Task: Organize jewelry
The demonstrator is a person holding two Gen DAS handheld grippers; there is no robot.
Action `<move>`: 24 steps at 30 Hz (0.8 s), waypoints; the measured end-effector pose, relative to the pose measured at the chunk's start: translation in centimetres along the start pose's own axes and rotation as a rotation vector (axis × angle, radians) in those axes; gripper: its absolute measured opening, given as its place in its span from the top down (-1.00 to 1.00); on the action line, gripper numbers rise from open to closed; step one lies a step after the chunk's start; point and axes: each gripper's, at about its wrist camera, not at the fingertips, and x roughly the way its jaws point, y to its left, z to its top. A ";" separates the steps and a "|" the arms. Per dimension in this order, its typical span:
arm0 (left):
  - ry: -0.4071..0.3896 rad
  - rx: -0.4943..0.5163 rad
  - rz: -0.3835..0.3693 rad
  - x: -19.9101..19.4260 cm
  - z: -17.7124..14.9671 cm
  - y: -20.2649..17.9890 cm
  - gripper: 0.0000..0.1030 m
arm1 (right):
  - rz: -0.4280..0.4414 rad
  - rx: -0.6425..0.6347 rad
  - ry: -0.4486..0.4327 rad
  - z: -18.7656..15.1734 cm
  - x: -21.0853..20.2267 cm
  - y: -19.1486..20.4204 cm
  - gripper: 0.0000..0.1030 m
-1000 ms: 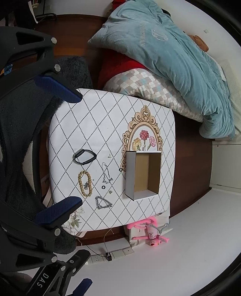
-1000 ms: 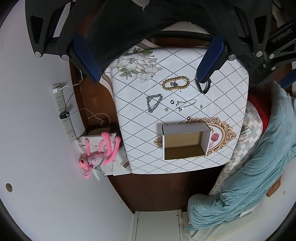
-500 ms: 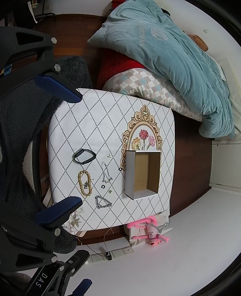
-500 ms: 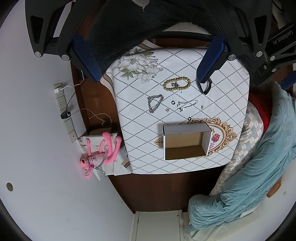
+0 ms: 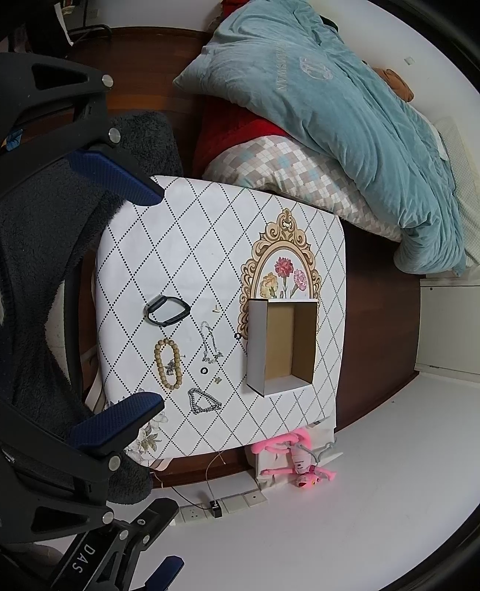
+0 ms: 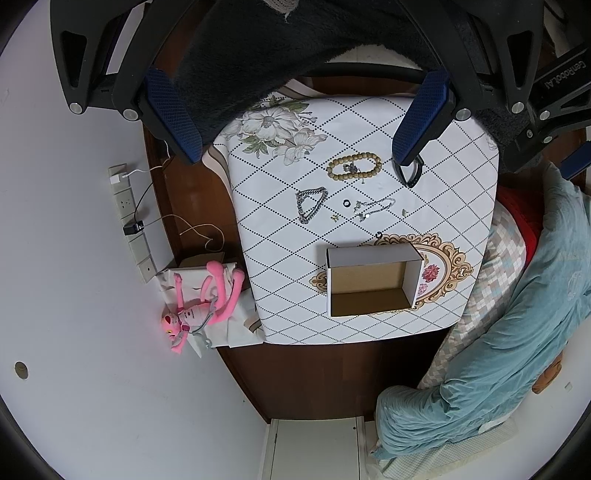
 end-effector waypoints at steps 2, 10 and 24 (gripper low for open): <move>-0.001 0.000 -0.001 0.0 0.0 -0.1 -1.00 | 0.000 0.000 -0.001 0.1 -0.1 -0.2 -1.00; -0.002 0.000 -0.007 -0.4 -0.3 0.0 -1.00 | -0.001 0.000 -0.002 0.0 -0.1 0.0 -1.00; -0.014 0.000 -0.017 -0.7 -0.7 -0.2 -1.00 | -0.002 -0.003 -0.011 0.3 -1.1 -0.3 -1.00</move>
